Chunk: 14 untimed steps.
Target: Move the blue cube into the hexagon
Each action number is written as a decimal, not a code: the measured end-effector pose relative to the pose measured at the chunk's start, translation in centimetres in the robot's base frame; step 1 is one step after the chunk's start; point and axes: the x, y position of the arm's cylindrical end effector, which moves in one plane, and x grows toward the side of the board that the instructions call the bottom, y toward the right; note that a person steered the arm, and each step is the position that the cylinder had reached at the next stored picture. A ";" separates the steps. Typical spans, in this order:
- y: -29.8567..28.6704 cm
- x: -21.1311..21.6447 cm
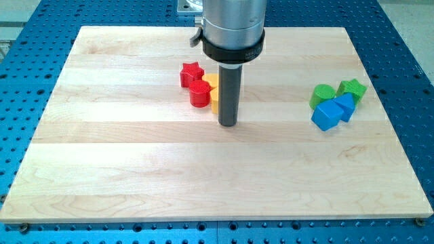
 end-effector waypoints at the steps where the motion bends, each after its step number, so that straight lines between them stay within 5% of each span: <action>1: 8.6 5.6; 3: 22.2 3.3; 4: 19.2 -1.0; 6: 11.2 -1.7; 7: 12.6 2.8; 9: 8.6 -4.0; 11: 8.4 -2.0; 12: 4.1 -6.2; 14: 7.2 -3.7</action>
